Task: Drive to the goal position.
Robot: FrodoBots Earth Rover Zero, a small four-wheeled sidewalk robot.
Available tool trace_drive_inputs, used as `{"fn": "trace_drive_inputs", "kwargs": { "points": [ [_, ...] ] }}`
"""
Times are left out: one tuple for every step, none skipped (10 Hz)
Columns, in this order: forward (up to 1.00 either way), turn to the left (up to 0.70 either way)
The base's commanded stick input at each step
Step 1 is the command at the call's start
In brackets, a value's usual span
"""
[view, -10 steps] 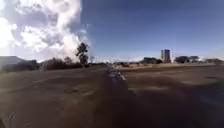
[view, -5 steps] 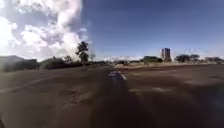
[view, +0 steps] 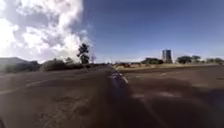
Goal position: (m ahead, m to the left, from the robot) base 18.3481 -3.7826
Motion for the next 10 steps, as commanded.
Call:
{"fn": "trace_drive_inputs", "kwargs": {
  "points": [
    [0.50,0.00],
    [0.50,0.00],
    [0.50,0.00],
    [0.50,0.00],
    [0.50,0.00],
    [0.50,0.00],
    [0.50,0.00],
    [0.50,0.00],
    [0.50,0.00],
    [0.50,0.00]
  ]
}}
